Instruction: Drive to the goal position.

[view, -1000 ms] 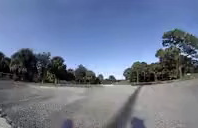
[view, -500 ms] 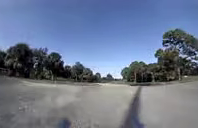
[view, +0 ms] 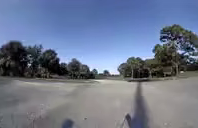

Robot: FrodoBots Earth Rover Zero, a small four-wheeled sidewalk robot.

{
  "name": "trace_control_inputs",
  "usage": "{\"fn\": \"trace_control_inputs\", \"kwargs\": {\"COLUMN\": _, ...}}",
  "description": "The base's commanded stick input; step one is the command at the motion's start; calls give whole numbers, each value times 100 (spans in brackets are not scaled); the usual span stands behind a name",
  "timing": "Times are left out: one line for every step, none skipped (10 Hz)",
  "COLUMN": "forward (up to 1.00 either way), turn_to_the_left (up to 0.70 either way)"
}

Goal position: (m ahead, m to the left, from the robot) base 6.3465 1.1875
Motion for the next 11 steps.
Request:
{"fn": "trace_control_inputs", "kwargs": {"forward": 85, "turn_to_the_left": 0}}
{"fn": "trace_control_inputs", "kwargs": {"forward": 85, "turn_to_the_left": 0}}
{"fn": "trace_control_inputs", "kwargs": {"forward": 85, "turn_to_the_left": 0}}
{"fn": "trace_control_inputs", "kwargs": {"forward": 85, "turn_to_the_left": 0}}
{"fn": "trace_control_inputs", "kwargs": {"forward": 85, "turn_to_the_left": 0}}
{"fn": "trace_control_inputs", "kwargs": {"forward": 85, "turn_to_the_left": 0}}
{"fn": "trace_control_inputs", "kwargs": {"forward": 85, "turn_to_the_left": 0}}
{"fn": "trace_control_inputs", "kwargs": {"forward": 85, "turn_to_the_left": 0}}
{"fn": "trace_control_inputs", "kwargs": {"forward": 85, "turn_to_the_left": 0}}
{"fn": "trace_control_inputs", "kwargs": {"forward": 85, "turn_to_the_left": 0}}
{"fn": "trace_control_inputs", "kwargs": {"forward": 85, "turn_to_the_left": 0}}
